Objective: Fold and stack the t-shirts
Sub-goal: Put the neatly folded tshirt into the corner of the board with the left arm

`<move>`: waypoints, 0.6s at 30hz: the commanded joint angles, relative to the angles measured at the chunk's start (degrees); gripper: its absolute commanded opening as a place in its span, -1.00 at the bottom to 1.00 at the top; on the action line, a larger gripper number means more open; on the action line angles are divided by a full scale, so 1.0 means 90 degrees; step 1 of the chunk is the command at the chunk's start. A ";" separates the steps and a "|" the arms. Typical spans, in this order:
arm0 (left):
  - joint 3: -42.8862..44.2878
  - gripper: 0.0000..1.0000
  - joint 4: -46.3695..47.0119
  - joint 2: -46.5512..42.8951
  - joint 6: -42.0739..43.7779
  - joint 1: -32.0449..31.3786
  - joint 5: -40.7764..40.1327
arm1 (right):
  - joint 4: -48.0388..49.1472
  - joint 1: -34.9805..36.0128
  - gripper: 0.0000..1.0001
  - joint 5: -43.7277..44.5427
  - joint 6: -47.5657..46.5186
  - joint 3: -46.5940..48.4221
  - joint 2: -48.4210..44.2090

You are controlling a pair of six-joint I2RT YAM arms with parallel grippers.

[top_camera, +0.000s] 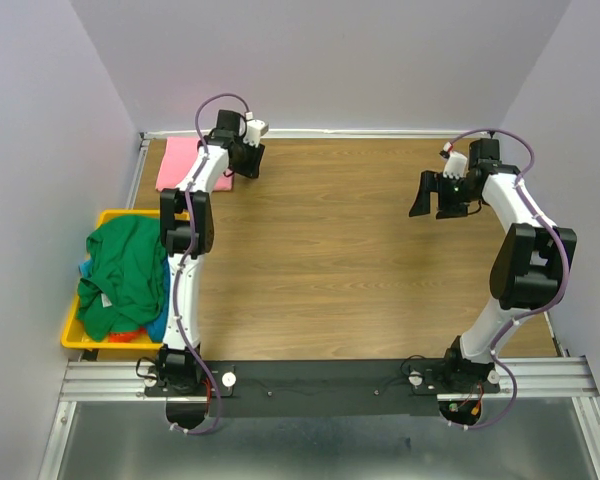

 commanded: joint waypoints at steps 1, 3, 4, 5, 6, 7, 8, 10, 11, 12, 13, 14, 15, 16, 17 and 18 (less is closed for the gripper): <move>0.0180 0.04 0.0163 0.0249 -0.0057 0.0124 -0.0367 | -0.0136 -0.0064 1.00 0.0139 -0.0083 0.0078 -0.0241; 0.0160 0.04 0.0212 0.0288 -0.0087 0.0192 -0.0445 | -0.0146 -0.0064 1.00 0.0139 -0.0083 0.0068 -0.0241; 0.0189 0.05 0.0212 0.0337 -0.0145 0.0251 -0.0533 | -0.0146 -0.0064 1.00 0.0148 -0.0083 0.0087 -0.0232; 0.0218 0.05 0.0202 0.0376 -0.0155 0.0280 -0.0553 | -0.0156 -0.0064 1.00 0.0168 -0.0083 0.0097 -0.0232; 0.0257 0.05 0.0164 0.0415 -0.0174 0.0319 -0.0601 | -0.0156 -0.0074 1.00 0.0187 -0.0083 0.0107 -0.0222; 0.0374 0.05 0.0076 0.0503 -0.0204 0.0358 -0.0679 | -0.0165 -0.0074 1.00 0.0188 -0.0083 0.0117 -0.0212; 0.0404 0.05 0.0056 0.0532 -0.0204 0.0388 -0.0709 | -0.0166 -0.0064 1.00 0.0188 -0.0093 0.0126 -0.0193; 0.0356 0.05 0.0065 0.0542 -0.0214 0.0476 -0.0768 | -0.0175 -0.0064 1.00 0.0178 -0.0093 0.0165 -0.0173; 0.0346 0.05 0.0065 0.0523 -0.0204 0.0495 -0.0778 | -0.0175 -0.0064 1.00 0.0168 -0.0093 0.0175 -0.0163; 0.0326 0.05 0.0075 0.0533 -0.0204 0.0524 -0.0778 | -0.0166 -0.0064 1.00 0.0158 -0.0083 0.0214 -0.0144; 0.0316 0.05 0.0075 0.0533 -0.0185 0.0534 -0.0787 | -0.0185 -0.0064 1.00 0.0149 -0.0093 0.0224 -0.0124; 0.0297 0.05 0.0066 0.0533 -0.0165 0.0544 -0.0807 | -0.0185 -0.0064 1.00 0.0139 -0.0093 0.0234 -0.0105; 0.0297 0.05 0.0056 0.0533 -0.0155 0.0573 -0.0836 | -0.0195 -0.0064 1.00 0.0139 -0.0083 0.0253 -0.0085; 0.0277 0.05 0.0046 0.0523 -0.0136 0.0593 -0.0856 | -0.0214 -0.0064 1.00 0.0148 -0.0093 0.0282 -0.0075; 0.0268 0.05 0.0046 0.0533 -0.0136 0.0612 -0.0865 | -0.0214 -0.0064 1.00 0.0149 -0.0083 0.0292 -0.0075; 0.0258 0.05 0.0046 0.0523 -0.0116 0.0641 -0.0875 | -0.0214 -0.0064 1.00 0.0158 -0.0102 0.0292 -0.0075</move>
